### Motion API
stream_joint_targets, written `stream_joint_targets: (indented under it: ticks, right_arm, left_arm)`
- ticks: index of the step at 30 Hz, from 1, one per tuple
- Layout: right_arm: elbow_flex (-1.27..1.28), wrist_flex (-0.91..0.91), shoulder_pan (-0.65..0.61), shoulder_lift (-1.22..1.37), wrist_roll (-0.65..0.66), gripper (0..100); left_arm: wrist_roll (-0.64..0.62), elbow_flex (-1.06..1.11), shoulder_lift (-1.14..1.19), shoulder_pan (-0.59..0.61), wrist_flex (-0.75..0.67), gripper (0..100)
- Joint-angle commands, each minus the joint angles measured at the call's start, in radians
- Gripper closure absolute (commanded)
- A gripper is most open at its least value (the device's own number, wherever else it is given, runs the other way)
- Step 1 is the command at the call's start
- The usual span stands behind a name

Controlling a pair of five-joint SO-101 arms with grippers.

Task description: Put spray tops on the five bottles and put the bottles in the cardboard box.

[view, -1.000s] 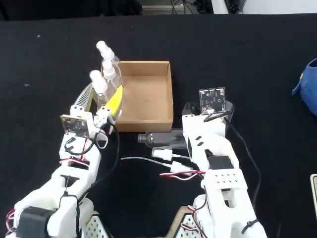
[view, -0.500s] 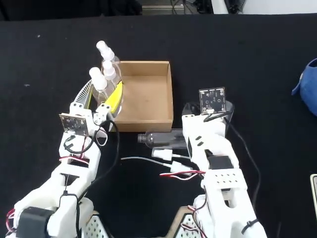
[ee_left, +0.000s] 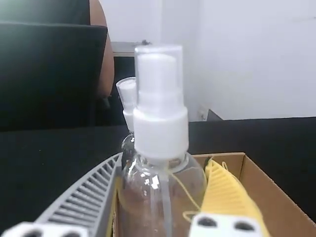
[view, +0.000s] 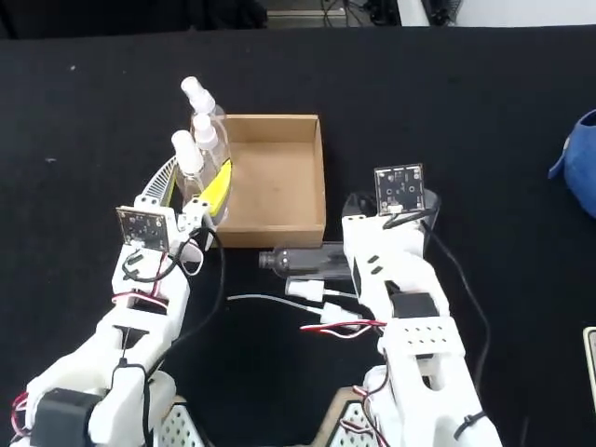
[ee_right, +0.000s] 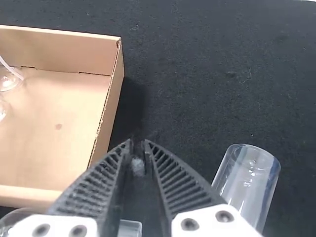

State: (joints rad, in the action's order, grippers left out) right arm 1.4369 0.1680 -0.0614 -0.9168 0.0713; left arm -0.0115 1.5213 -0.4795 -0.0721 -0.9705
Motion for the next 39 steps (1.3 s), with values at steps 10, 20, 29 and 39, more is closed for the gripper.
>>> stream_joint_targets:
  ticks: [10, 20, 29, 39]
  right_arm:
    - [-0.021, -0.025, -0.012, -0.038, 0.006, 98.7]
    - [-0.024, -0.025, -0.012, -0.038, 0.006, 98.7]
    - [-0.024, -0.025, -0.012, -0.038, 0.006, 98.7]
    - [-0.022, -0.025, -0.012, -0.038, 0.006, 98.7]
  left_arm:
    - [-0.002, -0.076, 0.06, 0.018, 0.003, 97]
    - [-0.009, -0.139, 0.224, 0.091, -0.16, 97]
    - [-0.011, -0.139, 0.301, 0.038, -0.163, 97]
    - [-0.009, -0.125, 0.296, 0.002, -0.166, 97]
